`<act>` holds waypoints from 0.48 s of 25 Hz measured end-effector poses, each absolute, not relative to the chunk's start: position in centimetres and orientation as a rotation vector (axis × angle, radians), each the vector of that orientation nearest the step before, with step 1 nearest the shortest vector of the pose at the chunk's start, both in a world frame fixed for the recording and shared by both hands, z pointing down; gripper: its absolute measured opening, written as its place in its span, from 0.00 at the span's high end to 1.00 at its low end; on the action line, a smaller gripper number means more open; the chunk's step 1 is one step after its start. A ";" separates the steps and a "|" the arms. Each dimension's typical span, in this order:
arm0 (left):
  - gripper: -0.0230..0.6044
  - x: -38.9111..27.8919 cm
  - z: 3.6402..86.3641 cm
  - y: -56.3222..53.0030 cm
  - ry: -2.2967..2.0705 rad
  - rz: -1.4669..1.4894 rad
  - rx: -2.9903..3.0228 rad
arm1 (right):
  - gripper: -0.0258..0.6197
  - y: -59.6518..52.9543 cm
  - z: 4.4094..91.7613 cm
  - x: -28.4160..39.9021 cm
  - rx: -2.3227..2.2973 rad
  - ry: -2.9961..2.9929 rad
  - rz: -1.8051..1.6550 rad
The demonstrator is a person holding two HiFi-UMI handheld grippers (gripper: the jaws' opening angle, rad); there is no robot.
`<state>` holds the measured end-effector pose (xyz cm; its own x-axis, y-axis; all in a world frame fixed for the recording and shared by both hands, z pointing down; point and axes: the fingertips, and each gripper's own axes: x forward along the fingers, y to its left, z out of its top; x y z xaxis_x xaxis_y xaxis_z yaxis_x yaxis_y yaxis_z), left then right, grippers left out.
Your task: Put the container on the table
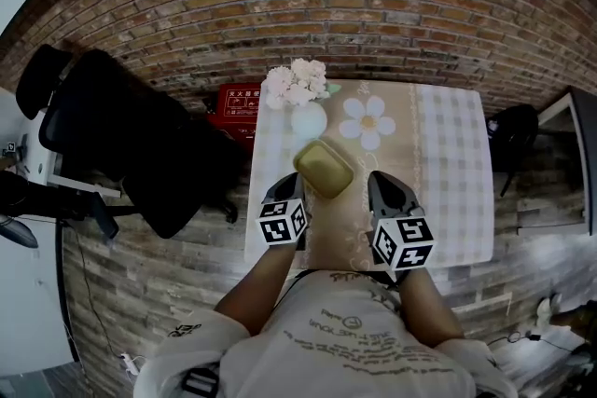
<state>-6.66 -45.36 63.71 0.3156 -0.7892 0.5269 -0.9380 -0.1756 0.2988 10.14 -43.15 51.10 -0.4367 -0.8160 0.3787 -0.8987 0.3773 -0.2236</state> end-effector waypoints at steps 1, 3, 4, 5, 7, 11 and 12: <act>0.96 -6.7 63.4 -45.3 -1.514 0.329 2.022 | 0.96 -43.1 51.0 9.8 1.530 -2.435 0.589; 0.96 -6.9 62.7 -45.1 -1.509 0.320 2.042 | 0.96 -43.1 50.9 9.0 1.518 -2.446 0.584; 0.96 -7.1 62.3 -45.0 -1.510 0.320 2.057 | 0.96 -43.0 50.9 8.6 1.512 -2.450 0.582; 0.96 -7.1 61.7 -44.9 -1.512 0.322 2.075 | 0.96 -42.9 50.9 8.2 1.507 -2.455 0.582; 0.96 -7.2 60.4 -44.6 -1.516 0.328 2.117 | 0.96 -42.7 50.8 7.4 1.500 -2.463 0.582; 0.96 -7.7 57.6 -44.2 -1.538 0.354 2.198 | 0.96 -42.4 51.0 5.8 1.519 -2.473 0.585; 0.96 -7.9 56.9 -44.0 -1.546 0.362 2.212 | 0.96 -42.2 51.0 5.5 1.536 -2.471 0.587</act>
<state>-7.86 -43.96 56.93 0.3491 -0.8288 0.4372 -0.9368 -0.2968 0.1854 5.53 -42.20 51.00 -0.4533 -0.8211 0.3469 -0.8893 0.3906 -0.2378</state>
